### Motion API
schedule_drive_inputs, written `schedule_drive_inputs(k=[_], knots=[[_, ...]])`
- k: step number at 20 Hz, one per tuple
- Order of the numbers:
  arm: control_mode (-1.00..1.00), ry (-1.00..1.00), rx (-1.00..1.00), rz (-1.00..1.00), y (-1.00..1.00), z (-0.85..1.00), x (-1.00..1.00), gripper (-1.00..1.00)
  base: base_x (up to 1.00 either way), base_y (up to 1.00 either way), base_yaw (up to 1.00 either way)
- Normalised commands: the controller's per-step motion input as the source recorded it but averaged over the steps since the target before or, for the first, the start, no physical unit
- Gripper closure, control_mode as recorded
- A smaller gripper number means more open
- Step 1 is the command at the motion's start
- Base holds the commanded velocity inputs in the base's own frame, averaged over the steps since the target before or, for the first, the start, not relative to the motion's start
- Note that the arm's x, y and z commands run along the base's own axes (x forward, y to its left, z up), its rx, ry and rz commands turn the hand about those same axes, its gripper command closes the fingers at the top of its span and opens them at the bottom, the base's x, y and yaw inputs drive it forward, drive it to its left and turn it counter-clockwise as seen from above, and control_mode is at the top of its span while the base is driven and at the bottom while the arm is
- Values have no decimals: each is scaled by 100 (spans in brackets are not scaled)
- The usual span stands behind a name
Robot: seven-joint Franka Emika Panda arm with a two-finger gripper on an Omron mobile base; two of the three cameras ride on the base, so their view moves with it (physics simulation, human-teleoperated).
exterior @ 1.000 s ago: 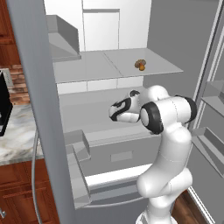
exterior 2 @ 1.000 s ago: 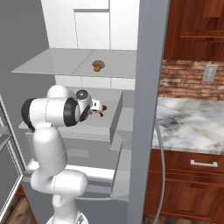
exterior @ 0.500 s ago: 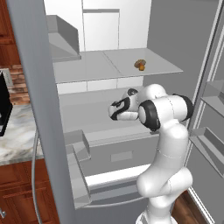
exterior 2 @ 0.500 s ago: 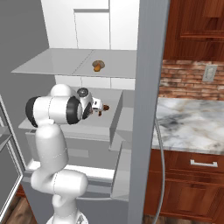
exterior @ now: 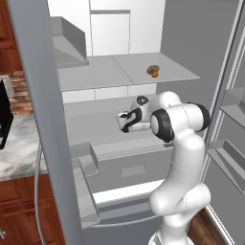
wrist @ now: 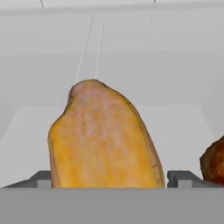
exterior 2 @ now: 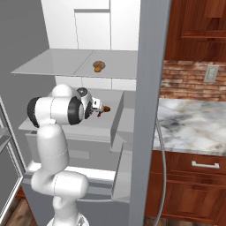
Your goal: Place one mushroom and one chicken drumstick in each tupperware on the nearby counter, to pack two identical lunches.
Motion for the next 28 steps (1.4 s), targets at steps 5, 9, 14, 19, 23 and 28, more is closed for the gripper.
schedule_drive_inputs(k=[5,9,14,19,23,28], knots=[[-100,0,0,0,5,-26,-11,100,0,0,0],[-100,0,0,0,2,-4,-84,100,0,0,0],[-100,0,0,0,1,4,-100,100,0,0,0],[-100,0,0,0,0,77,-100,100,0,0,0],[-100,9,0,0,-7,100,-100,100,0,0,0],[-100,29,0,1,0,100,-100,100,0,0,0]])
